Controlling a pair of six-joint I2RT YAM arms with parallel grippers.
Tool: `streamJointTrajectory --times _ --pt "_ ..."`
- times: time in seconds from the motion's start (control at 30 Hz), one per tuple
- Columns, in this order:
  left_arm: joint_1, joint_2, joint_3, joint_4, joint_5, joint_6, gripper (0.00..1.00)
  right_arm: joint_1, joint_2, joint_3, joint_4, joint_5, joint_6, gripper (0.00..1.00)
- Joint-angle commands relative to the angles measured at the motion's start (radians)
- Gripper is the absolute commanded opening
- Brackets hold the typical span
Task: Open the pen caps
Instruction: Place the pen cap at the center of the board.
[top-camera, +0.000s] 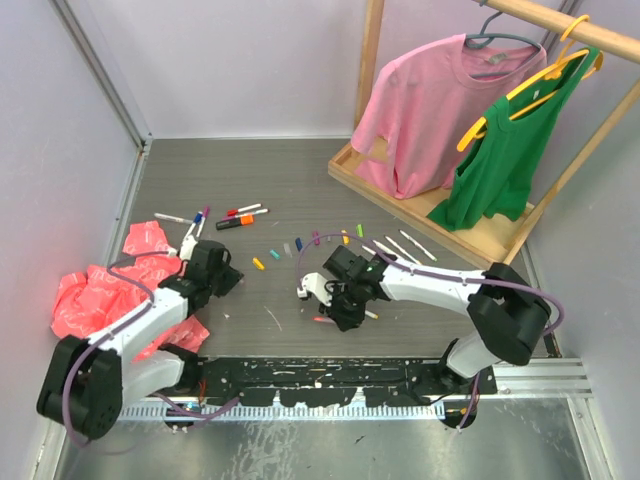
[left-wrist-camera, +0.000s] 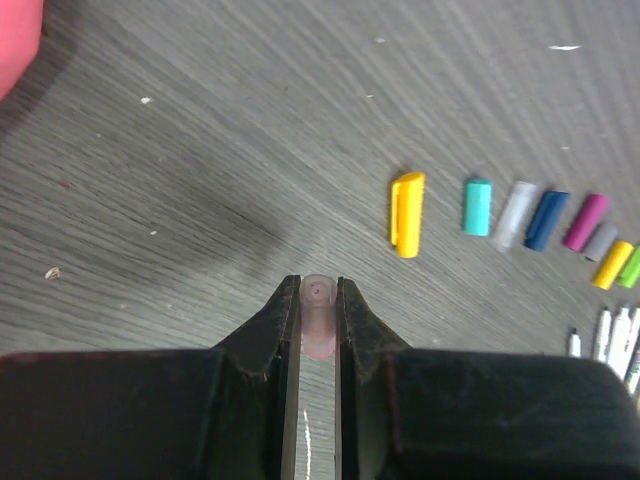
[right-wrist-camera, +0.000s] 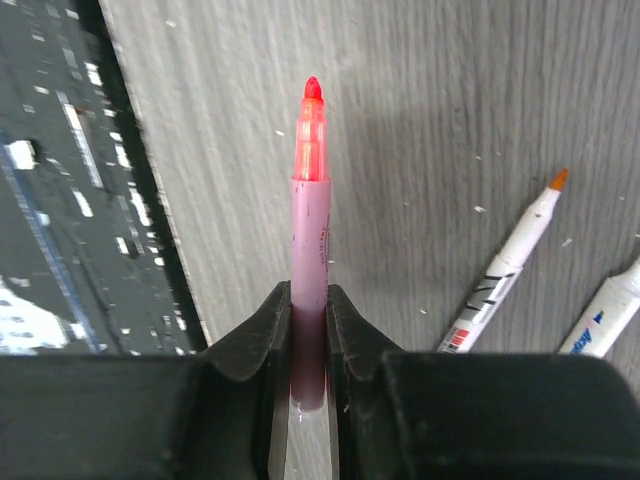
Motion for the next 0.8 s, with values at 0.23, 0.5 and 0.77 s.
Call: streamJointTrajectory --times 0.23,0.5,0.77 --pt "0.003 0.204 0.041 0.095 -0.036 -0.052 0.02 0.015 0.072 0.007 0.008 0.174 -0.017 0.13" --pt "0.003 0.241 0.039 0.104 -0.046 -0.051 0.17 0.034 0.096 0.012 -0.007 0.181 -0.022 0.29" --pt "0.003 0.256 0.024 0.118 -0.049 -0.051 0.23 0.040 0.109 0.015 -0.014 0.188 -0.020 0.35"
